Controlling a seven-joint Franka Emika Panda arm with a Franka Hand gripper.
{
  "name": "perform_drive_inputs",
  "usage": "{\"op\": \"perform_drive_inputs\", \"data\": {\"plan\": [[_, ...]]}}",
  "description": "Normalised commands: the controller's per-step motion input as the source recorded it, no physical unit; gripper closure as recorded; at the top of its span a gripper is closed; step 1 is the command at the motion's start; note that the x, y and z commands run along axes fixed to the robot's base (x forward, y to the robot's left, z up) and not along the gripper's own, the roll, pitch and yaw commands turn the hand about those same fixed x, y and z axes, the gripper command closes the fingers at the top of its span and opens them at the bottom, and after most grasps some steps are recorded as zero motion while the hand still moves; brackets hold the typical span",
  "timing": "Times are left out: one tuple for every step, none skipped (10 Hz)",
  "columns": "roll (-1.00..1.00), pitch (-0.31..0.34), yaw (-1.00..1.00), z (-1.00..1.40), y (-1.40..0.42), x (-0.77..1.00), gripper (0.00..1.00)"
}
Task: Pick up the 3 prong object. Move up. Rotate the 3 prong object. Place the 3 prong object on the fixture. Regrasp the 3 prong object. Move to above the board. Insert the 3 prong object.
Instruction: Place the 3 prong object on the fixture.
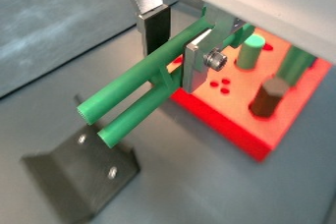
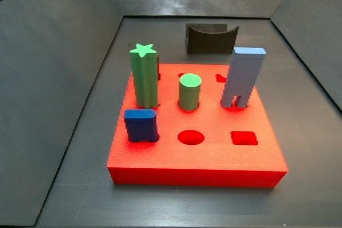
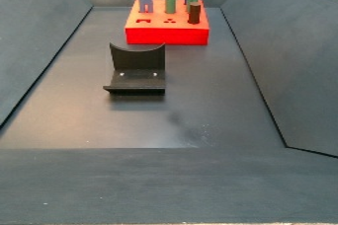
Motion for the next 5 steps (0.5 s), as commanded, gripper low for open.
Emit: {"op": "perform_drive_inputs", "data": {"plan": [[0.16,0.112,0.03,0.04,-0.48,1.00,1.00],[0.16,0.127,0.03,0.04,-0.41,1.00,1.00],[0.16,0.137,0.04,0.03,-0.33,1.00,1.00],[0.17,0.133,0.04,0.02,-0.27,1.00,1.00],[0.17,0.131,0.04,0.01,-0.21,1.00,1.00]]}}
